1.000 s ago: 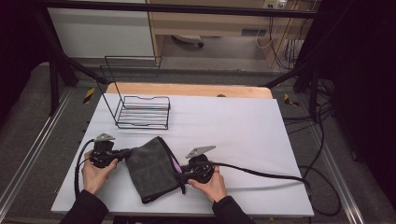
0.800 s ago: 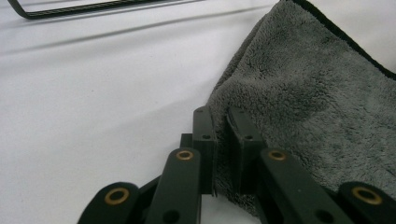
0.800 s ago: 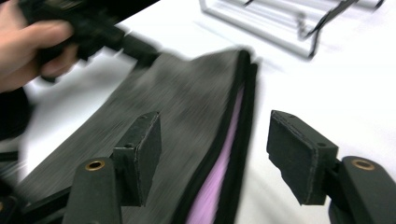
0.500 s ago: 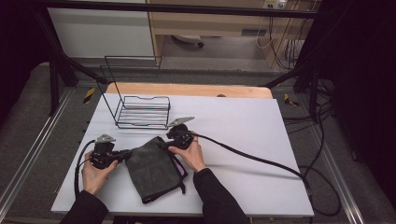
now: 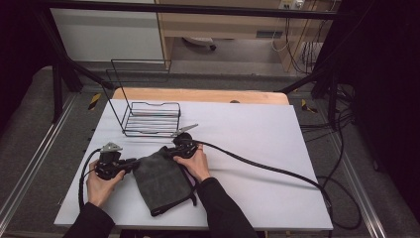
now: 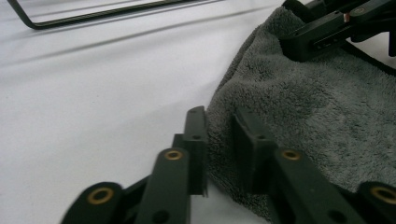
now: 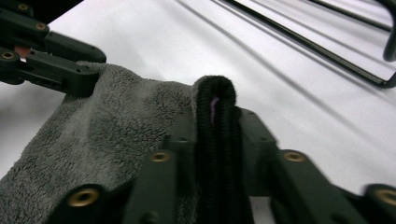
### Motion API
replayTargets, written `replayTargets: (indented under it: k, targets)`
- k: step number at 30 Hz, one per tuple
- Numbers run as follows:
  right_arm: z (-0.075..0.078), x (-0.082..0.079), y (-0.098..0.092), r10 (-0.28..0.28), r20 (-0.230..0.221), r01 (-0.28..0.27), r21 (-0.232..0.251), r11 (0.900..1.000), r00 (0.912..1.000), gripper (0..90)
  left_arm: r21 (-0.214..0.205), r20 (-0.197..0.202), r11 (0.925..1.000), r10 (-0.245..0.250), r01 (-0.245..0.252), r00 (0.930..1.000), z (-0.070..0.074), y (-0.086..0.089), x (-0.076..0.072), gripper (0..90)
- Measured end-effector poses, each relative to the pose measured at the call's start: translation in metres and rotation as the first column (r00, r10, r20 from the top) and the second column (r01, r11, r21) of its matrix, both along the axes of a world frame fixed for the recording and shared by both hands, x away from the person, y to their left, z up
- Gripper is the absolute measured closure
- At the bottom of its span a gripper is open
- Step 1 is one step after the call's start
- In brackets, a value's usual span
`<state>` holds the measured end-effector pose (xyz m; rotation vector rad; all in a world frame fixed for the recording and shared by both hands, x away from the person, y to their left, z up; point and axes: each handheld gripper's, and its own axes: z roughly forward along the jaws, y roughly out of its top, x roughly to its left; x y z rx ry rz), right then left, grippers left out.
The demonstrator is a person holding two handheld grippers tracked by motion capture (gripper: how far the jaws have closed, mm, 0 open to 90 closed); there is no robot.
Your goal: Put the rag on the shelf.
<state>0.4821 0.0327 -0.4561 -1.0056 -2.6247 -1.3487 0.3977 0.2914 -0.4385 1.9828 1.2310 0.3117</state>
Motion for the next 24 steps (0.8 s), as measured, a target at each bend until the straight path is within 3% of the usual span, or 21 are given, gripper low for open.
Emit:
replayTargets:
  k: [4,10,16,17,19,22,23,24]
  targets:
    - [0.002,-0.007,-0.005,-0.055,0.024,0.054,0.022,0.9983,0.9982,77.3,-0.019,0.021,0.9997,0.017,-0.016,0.9996,0.004,0.002,-0.003,51.8]
    - [0.003,-0.014,-0.017,-0.144,0.053,0.143,0.016,0.9895,0.9882,77.6,-0.042,0.046,0.9990,0.017,-0.015,0.9988,0.011,0.002,-0.009,37.4]
    - [0.007,-0.025,-0.044,-0.270,0.051,0.269,0.014,0.9630,0.9616,77.6,-0.045,0.025,0.9985,-0.028,0.029,0.9993,0.012,-0.009,-0.016,28.2]
    - [0.007,-0.025,-0.044,-0.270,0.051,0.269,0.014,0.9630,0.9616,77.6,-0.044,0.022,0.9982,-0.039,0.040,0.9990,0.012,-0.012,-0.017,28.2]
    - [0.008,-0.031,-0.055,-0.323,0.068,0.323,0.008,0.9464,0.9440,77.6,-0.042,0.016,0.9971,-0.063,0.064,0.9979,0.013,-0.020,-0.020,27.5]
    - [0.010,-0.039,-0.065,-0.362,0.096,0.365,-0.004,0.9312,0.9270,77.5,-0.032,0.007,0.9945,-0.099,0.099,0.9950,0.013,-0.030,-0.024,27.0]
    - [0.010,-0.039,-0.065,-0.362,0.096,0.365,-0.004,0.9312,0.9270,77.5,-0.036,0.001,0.9933,-0.110,0.110,0.9940,0.013,-0.034,-0.026,27.0]
    - [0.011,-0.041,-0.067,-0.375,0.106,0.378,-0.005,0.9259,0.9209,77.5,-0.042,-0.006,0.9917,-0.122,0.122,0.9925,0.012,-0.037,-0.028,26.7]
